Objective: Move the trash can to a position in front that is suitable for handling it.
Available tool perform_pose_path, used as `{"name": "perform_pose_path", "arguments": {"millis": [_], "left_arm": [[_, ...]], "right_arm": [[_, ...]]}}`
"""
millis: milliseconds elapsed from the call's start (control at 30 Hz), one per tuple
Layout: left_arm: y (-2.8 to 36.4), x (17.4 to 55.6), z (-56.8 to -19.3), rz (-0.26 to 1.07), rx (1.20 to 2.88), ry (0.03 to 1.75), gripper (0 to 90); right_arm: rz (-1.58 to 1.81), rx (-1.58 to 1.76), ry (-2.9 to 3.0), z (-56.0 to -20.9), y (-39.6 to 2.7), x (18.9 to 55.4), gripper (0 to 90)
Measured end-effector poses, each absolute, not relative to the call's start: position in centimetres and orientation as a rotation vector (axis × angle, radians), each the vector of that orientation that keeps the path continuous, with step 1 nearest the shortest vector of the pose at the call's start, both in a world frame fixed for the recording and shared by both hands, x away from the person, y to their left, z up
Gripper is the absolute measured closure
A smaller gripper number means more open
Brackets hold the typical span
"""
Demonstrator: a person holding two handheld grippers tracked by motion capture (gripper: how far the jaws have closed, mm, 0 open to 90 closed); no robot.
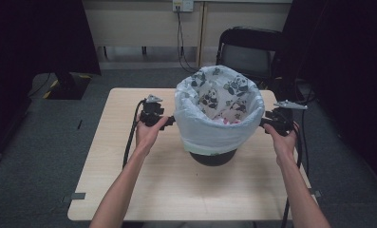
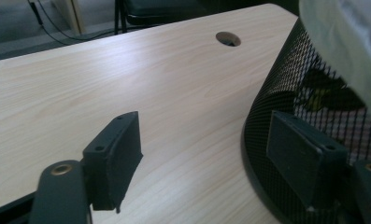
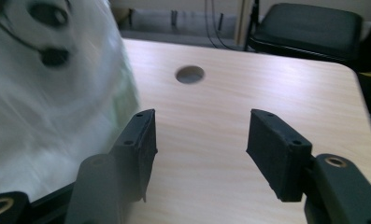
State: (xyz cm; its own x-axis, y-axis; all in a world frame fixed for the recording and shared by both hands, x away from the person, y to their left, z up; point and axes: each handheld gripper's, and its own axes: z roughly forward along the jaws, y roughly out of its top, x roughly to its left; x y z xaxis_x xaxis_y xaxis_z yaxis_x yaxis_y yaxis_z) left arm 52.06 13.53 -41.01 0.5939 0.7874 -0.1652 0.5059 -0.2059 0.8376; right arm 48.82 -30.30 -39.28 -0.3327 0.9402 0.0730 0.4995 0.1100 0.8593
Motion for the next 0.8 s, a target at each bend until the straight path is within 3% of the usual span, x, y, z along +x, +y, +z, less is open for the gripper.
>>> {"name": "perform_pose_path", "arguments": {"millis": [200,267,333,700,800], "left_arm": [[12.5,52.4,-41.1,0.348,1.857,0.993,24.5],[12.4,52.3,-41.1,0.326,1.843,0.978,23.8],[12.2,52.2,-41.1,0.326,1.841,0.959,23.0],[14.4,49.6,-40.6,0.349,1.824,0.966,37.1],[15.6,48.6,-40.7,0.318,1.82,0.969,37.4]], "right_arm": [[1.275,1.376,1.871,-38.7,-28.5,49.0,41.4],[1.26,1.333,1.886,-38.5,-27.8,48.8,46.2],[1.277,1.317,1.894,-38.6,-27.7,48.9,43.5],[1.317,1.233,1.981,-38.5,-25.9,47.7,46.3],[1.333,1.184,2.026,-38.5,-25.1,46.9,44.5]]}}
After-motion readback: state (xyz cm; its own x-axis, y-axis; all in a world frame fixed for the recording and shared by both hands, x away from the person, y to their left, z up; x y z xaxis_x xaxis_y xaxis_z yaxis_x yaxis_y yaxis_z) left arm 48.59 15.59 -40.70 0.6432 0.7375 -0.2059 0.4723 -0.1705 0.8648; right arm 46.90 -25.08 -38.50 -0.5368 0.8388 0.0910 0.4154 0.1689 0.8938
